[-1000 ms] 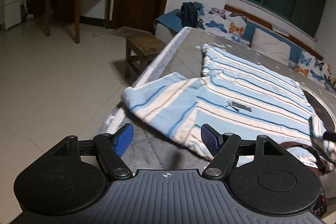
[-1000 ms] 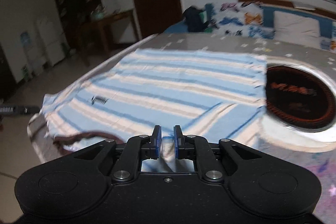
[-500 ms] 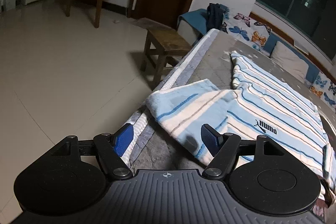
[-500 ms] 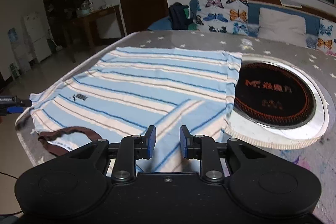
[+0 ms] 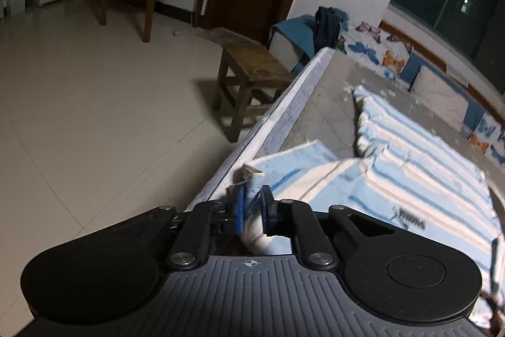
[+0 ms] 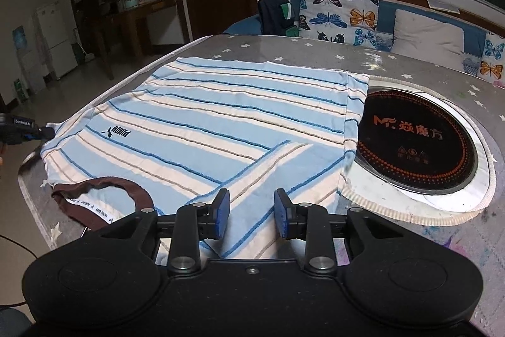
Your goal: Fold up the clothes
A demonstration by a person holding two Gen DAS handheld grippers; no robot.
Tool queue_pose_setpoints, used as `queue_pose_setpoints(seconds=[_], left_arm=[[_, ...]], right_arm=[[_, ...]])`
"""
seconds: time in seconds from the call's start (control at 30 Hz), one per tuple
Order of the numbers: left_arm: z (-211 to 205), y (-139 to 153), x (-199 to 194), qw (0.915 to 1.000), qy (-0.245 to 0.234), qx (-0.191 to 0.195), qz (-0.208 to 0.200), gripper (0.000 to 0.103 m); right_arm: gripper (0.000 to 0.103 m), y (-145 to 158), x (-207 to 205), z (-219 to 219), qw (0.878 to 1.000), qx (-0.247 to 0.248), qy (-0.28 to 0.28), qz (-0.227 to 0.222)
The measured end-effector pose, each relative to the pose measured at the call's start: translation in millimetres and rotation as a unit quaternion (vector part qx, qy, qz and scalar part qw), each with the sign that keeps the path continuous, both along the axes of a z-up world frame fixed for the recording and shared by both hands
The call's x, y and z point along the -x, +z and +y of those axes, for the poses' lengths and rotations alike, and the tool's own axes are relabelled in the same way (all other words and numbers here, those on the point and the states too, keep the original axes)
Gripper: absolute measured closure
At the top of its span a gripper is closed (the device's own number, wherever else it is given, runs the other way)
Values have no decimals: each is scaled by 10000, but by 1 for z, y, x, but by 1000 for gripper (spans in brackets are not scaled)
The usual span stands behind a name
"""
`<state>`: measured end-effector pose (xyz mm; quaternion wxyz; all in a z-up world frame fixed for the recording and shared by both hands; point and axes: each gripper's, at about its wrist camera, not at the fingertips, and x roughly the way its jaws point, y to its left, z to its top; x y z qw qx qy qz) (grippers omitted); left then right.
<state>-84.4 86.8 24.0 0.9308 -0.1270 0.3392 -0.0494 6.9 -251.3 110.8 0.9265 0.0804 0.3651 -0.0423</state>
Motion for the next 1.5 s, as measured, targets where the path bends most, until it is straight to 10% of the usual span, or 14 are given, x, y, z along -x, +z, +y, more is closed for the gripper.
queue_pose_setpoints(seconds=[0.5,1.1,1.5], left_arm=[[-80,57,11,9787,-1838,147,-908,97],[-167,2,11,9352,-3520,-379,2,94],[-163,4,21,9144,-4017,-504,-23,69]], right_arm=[[64,6,11,-17,9996,34,-275,-91],[58,0,16,-12,9999,54,-120,11],[53,1,20,2,9993,172,280,194]])
